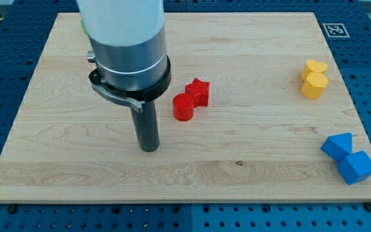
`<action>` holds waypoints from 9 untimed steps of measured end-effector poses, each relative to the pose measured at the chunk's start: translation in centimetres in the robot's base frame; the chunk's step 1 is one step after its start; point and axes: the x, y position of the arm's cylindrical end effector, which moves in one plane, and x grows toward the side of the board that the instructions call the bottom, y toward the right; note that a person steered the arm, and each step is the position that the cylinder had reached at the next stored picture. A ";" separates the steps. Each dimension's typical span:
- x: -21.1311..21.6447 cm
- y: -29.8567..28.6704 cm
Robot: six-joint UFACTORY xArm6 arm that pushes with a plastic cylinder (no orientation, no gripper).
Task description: Move your arm a bit right
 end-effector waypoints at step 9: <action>-6.6 -1.2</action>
